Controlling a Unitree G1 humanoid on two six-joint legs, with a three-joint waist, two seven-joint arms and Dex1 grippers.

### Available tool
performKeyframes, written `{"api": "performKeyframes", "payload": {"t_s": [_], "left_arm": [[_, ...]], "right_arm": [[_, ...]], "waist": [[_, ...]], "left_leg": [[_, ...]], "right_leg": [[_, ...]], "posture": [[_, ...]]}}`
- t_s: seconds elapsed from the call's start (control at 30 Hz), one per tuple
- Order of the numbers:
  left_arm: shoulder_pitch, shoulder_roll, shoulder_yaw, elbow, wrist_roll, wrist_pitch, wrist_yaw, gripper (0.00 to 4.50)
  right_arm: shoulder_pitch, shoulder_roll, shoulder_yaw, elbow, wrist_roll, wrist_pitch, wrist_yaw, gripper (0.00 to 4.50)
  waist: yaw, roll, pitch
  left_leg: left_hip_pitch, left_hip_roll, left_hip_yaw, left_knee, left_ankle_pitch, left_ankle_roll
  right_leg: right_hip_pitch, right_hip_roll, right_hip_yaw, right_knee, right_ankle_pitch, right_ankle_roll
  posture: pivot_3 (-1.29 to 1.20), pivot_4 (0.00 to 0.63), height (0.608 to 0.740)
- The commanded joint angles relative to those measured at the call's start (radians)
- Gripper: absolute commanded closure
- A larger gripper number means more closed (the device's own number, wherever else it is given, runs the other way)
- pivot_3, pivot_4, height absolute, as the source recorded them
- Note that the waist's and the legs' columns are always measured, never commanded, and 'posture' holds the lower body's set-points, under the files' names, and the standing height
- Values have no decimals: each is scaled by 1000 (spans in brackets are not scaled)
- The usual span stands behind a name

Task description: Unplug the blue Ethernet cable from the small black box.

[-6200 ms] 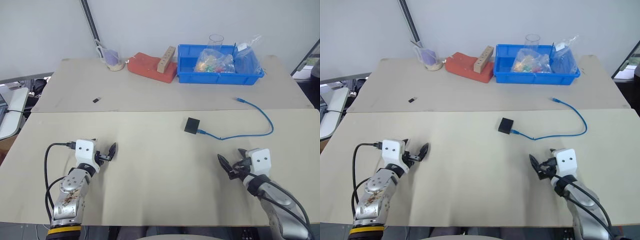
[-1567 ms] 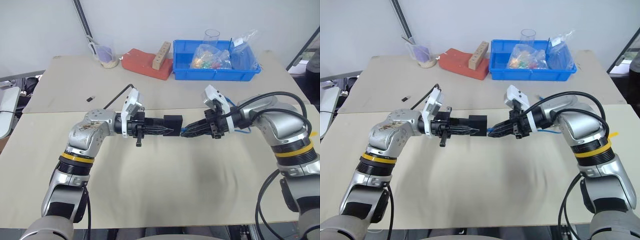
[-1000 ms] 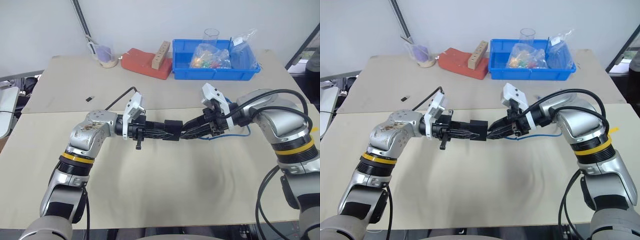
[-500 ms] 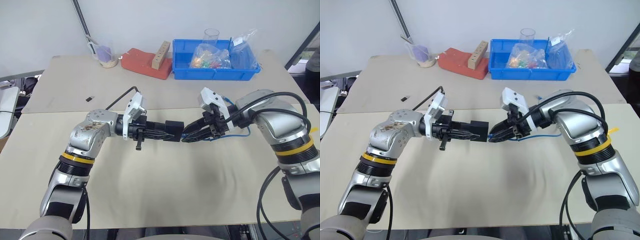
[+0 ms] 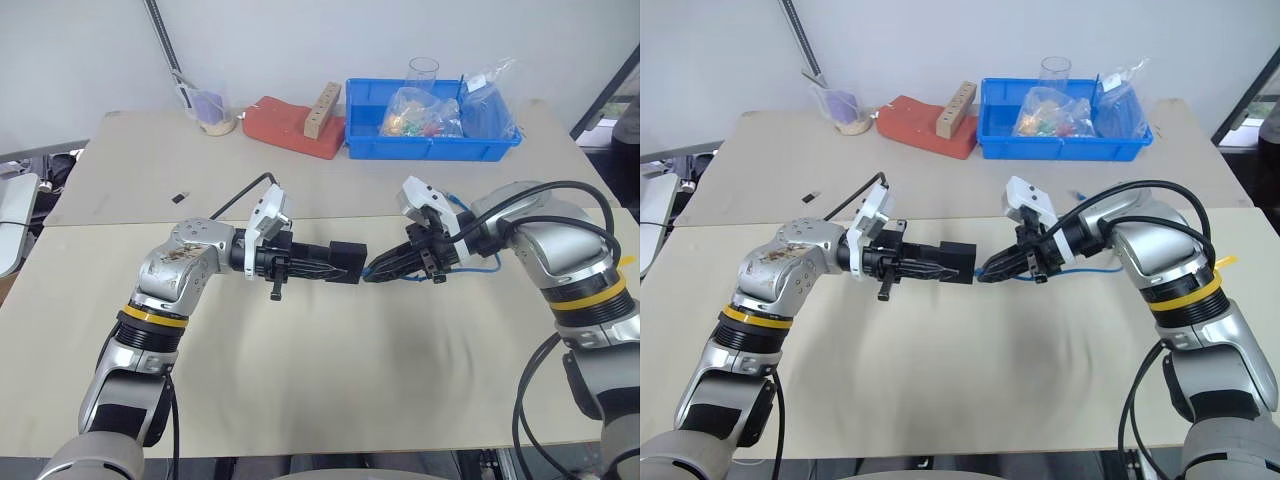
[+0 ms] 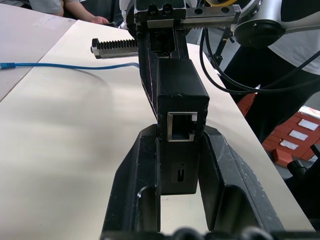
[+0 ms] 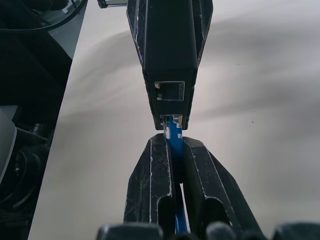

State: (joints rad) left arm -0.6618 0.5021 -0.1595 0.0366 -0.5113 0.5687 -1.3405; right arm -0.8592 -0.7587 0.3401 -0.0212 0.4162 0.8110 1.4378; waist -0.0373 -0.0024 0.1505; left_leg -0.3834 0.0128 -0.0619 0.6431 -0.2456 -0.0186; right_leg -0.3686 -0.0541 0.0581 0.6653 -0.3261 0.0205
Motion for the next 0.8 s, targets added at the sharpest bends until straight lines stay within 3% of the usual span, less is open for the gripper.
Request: {"api": "performKeyframes", "payload": {"t_s": [0.03, 0.23, 0.47, 0.6, 0.77, 0.8], "left_arm": [[-2, 2, -1, -37, -12, -15, -14, 3981], [-1, 4, 7, -32, -8, -20, -6, 3981], [86, 105, 84, -49, -20, -11, 4, 3981], [116, 111, 98, -63, -20, -16, 29, 3981], [147, 83, 100, -64, 13, -76, 82, 3981], [155, 81, 98, -63, 20, -90, 89, 3981]], "right_arm": [[-41, -1, -30, -19, 15, 8, 4, 4452], [-32, -13, -31, -17, 6, -8, 9, 4452], [159, -208, -91, -14, -22, -103, 49, 4452], [218, -192, -96, 26, -69, -181, -8, 4452], [240, -92, -79, 105, -174, -306, -151, 4452], [242, -80, -81, 113, -182, -311, -163, 4028]], "waist": [[0, 0, 0], [0, 0, 0], [12, 0, 0], [10, 0, 0], [8, 0, 0], [8, 0, 0]], "left_leg": [[0, 0, 0, 0, 0, 0], [0, 0, 0, 0, 0, 0], [0, 0, 0, 0, 0, 0], [1, 0, 1, 0, 0, 0], [0, 1, 1, 0, 0, 0], [0, 1, 1, 0, 0, 0]], "right_leg": [[0, 0, 0, 0, 0, 0], [0, 0, 0, 0, 0, 0], [0, 0, 0, -1, 0, 0], [0, 0, 1, 0, 0, 0], [-1, 0, 1, 1, 0, 0], [-1, 0, 1, 1, 0, 0]], "posture": [[0, 150, 740], [0, 150, 740], [0, 150, 740], [0, 150, 740], [0, 150, 740], [0, 150, 740]]}}
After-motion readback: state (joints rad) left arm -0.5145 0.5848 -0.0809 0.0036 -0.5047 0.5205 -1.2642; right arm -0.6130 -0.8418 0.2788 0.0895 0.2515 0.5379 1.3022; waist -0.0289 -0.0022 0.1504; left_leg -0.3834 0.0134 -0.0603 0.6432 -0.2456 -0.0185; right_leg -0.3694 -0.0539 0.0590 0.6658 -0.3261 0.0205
